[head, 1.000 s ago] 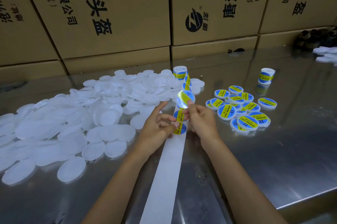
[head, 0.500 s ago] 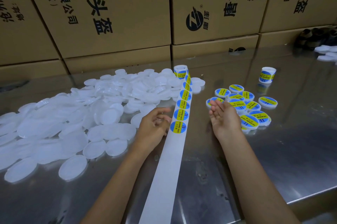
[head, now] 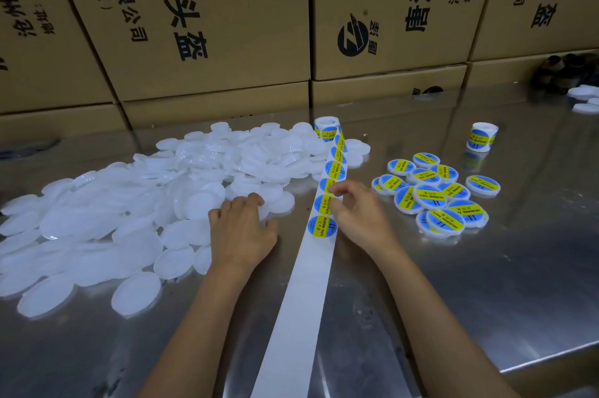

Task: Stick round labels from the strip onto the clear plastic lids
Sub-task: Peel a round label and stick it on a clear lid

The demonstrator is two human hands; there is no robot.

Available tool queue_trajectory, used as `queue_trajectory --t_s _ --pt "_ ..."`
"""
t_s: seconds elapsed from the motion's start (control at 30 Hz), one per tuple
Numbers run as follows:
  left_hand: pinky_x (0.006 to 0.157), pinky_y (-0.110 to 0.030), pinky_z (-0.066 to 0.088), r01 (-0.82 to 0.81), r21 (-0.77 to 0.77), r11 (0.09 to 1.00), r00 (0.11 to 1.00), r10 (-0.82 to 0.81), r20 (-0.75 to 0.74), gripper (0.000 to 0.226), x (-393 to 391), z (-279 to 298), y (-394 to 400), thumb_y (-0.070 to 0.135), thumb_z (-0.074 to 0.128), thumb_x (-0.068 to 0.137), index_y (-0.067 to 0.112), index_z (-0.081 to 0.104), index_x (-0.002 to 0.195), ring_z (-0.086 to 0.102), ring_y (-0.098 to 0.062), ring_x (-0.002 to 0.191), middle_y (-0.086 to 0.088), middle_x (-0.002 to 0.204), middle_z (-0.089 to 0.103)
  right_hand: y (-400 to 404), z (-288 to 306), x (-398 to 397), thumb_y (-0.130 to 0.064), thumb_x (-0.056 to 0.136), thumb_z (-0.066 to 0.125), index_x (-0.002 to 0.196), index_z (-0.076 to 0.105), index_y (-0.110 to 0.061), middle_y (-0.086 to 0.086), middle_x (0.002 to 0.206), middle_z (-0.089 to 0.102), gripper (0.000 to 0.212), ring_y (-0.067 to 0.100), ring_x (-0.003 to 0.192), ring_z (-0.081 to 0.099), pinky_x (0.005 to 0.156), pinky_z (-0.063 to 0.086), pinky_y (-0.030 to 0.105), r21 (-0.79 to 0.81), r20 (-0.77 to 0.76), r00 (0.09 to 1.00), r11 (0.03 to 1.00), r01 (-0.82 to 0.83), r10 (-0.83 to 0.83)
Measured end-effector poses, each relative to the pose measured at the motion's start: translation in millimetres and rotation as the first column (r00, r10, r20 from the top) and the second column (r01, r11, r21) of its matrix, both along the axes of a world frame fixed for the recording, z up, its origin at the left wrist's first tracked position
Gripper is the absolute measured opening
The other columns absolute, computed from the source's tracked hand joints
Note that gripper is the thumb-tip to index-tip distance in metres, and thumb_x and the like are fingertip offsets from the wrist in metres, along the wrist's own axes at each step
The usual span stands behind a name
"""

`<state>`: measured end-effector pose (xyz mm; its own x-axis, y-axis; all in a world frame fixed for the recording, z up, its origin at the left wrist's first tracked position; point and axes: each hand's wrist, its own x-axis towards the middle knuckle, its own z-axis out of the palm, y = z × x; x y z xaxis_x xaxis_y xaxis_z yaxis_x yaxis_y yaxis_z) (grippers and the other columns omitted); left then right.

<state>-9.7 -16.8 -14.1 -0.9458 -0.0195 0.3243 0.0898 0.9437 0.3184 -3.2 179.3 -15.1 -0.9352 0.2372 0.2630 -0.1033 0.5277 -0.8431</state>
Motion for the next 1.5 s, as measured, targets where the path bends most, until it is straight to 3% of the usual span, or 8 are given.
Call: queue_trajectory --t_s 0.1,0.23,0.43,0.63,0.83,1.1,1.37,1.5 --pt "0.096 -0.034 0.03 0.009 -0.035 0.999 1.0 -0.01 -0.024 0.032 1 2 -1 0.027 0.053 0.097 0.02 0.059 0.128 0.055 -0.026 0.114 -0.005 0.117 0.067 -2 -5 3 -0.029 0.084 0.066 0.115 0.062 -0.03 -0.017 0.109 0.052 0.031 0.013 0.115 0.046 0.101 0.031 0.034 0.273 0.082 0.992 0.955 -0.115 0.096" --pt "0.087 -0.038 0.038 0.008 -0.007 1.0 0.996 -0.009 -0.085 0.028 0 6 -5 0.019 0.046 0.101 0.011 0.062 0.123 0.063 -0.037 0.093 -0.015 0.099 0.073 -1 -8 6 -0.039 0.085 0.068 0.118 0.059 -0.034 -0.021 0.11 0.05 0.035 0.006 0.114 0.045 0.09 0.022 0.029 0.35 0.08 0.988 0.924 -0.153 0.134" --pt "0.076 -0.031 0.042 0.006 0.372 0.928 0.994 0.036 -0.105 0.027 3 13 -5 0.023 0.048 0.102 0.014 0.067 0.12 0.057 -0.025 0.086 -0.006 0.101 0.071 -2 -7 7 -0.046 0.082 0.072 0.117 0.058 -0.036 -0.026 0.102 0.05 0.039 -0.002 0.099 0.039 0.084 0.017 0.024 0.361 0.083 0.983 0.914 -0.184 0.166" --pt "0.063 -0.017 0.056 -0.029 0.919 0.392 0.999 -0.025 0.043 0.016 -2 21 -4 0.015 0.062 0.097 0.011 0.073 0.109 0.069 -0.025 0.099 -0.006 0.111 0.072 -6 -6 9 -0.049 0.079 0.074 0.115 0.061 -0.037 -0.035 0.093 0.047 0.04 -0.004 0.095 0.041 0.088 0.02 0.024 0.366 0.073 0.974 0.903 -0.226 0.214" --pt "0.093 -0.038 0.058 -0.052 0.998 0.039 0.981 -0.185 0.059 0.022 -1 19 4 0.009 0.056 0.1 0.001 0.065 0.119 0.075 -0.022 0.091 -0.015 0.121 0.07 -13 -4 13 -0.05 0.072 0.081 0.108 0.063 -0.041 -0.024 0.106 0.058 0.041 -0.005 0.098 0.046 0.097 0.027 0.025 0.331 0.083 0.936 0.876 -0.35 0.342" --pt "0.08 -0.034 0.062 -0.089 0.994 -0.066 0.921 -0.385 0.057 0.023 0 8 17 0.008 0.048 0.104 -0.002 0.057 0.123 0.074 -0.029 0.099 -0.02 0.116 0.072 -8 1 13 -0.023 0.074 0.083 0.103 0.07 -0.027 -0.017 0.112 0.066 0.031 0.005 0.113 0.056 0.108 0.039 0.032 0.188 0.15 0.878 0.859 -0.477 0.455" --pt "0.098 -0.046 0.055 -0.132 0.991 -0.009 0.89 -0.441 0.115 0.031 -4 3 15 0.008 0.045 0.106 -0.002 0.053 0.134 0.071 -0.034 0.108 -0.021 0.122 0.069 -9 1 11 -0.019 0.075 0.081 0.103 0.07 -0.028 -0.01 0.116 0.066 0.031 0.013 0.12 0.055 0.11 0.038 0.039 0.093 0.196 0.862 0.867 -0.49 0.467" --pt "0.09 -0.041 0.06 -0.152 0.987 -0.05 0.88 -0.461 0.112 0.03 -5 2 12 0.006 0.046 0.105 -0.003 0.055 0.131 0.072 -0.033 0.105 -0.02 0.119 0.071 -11 0 10 -0.016 0.076 0.078 0.102 0.071 -0.027 -0.009 0.113 0.068 0.029 0.014 0.117 0.058 0.108 0.041 0.039 0.085 0.187 0.871 0.876 -0.475 0.455"
